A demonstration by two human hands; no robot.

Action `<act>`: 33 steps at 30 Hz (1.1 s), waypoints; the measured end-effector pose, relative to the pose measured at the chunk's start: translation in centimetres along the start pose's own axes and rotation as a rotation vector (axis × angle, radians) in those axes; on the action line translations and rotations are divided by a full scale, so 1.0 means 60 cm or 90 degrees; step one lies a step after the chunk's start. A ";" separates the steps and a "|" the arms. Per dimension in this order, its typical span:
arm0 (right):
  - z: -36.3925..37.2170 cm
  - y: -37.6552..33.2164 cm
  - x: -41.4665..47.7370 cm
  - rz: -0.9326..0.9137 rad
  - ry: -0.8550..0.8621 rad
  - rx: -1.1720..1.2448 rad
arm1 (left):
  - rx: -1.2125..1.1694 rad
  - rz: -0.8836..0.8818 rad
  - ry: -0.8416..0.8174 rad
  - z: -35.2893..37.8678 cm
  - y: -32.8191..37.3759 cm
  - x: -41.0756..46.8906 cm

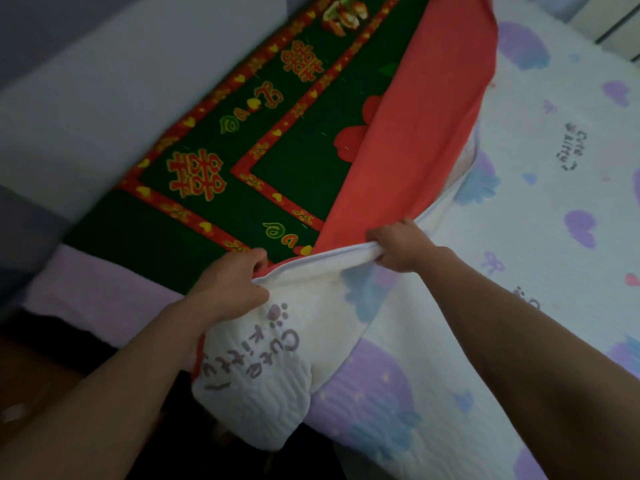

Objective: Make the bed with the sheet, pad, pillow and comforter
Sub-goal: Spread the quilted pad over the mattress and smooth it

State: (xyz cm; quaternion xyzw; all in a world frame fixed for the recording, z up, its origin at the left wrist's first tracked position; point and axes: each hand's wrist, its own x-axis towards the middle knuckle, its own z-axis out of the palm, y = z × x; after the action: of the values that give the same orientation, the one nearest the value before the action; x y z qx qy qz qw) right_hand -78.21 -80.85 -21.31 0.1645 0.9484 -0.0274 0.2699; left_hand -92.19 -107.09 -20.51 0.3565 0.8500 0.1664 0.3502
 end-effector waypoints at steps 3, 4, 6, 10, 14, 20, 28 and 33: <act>-0.066 -0.067 0.060 -0.035 0.119 -0.034 | -0.004 -0.053 0.071 -0.058 -0.057 -0.030; -0.087 -0.091 0.080 -0.049 0.157 -0.038 | -0.003 -0.071 0.093 -0.076 -0.075 -0.040; -0.123 -0.145 0.121 -0.089 0.225 -0.046 | 0.004 -0.119 0.130 -0.112 -0.116 -0.061; -0.177 -0.269 0.196 -0.174 0.349 -0.052 | 0.039 -0.207 0.195 -0.159 -0.211 -0.100; -0.203 -0.383 0.259 -0.260 0.403 -0.061 | 0.029 -0.291 0.228 -0.169 -0.290 -0.130; -0.191 -0.481 0.340 -0.319 0.382 -0.094 | 0.013 -0.381 0.260 -0.144 -0.378 -0.131; -0.174 -0.511 0.381 -0.344 0.269 -0.131 | -0.116 -0.332 0.175 -0.134 -0.429 -0.123; -0.182 -0.563 0.358 -0.447 0.121 -0.049 | -0.097 -0.339 0.225 -0.128 -0.419 -0.122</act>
State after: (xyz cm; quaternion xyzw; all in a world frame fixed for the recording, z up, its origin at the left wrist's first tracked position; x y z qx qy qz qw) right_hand -111.92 -104.85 -24.44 -0.1796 0.9682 -0.0671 0.1605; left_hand -106.32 -129.97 -25.04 0.0600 0.9461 0.1915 0.2541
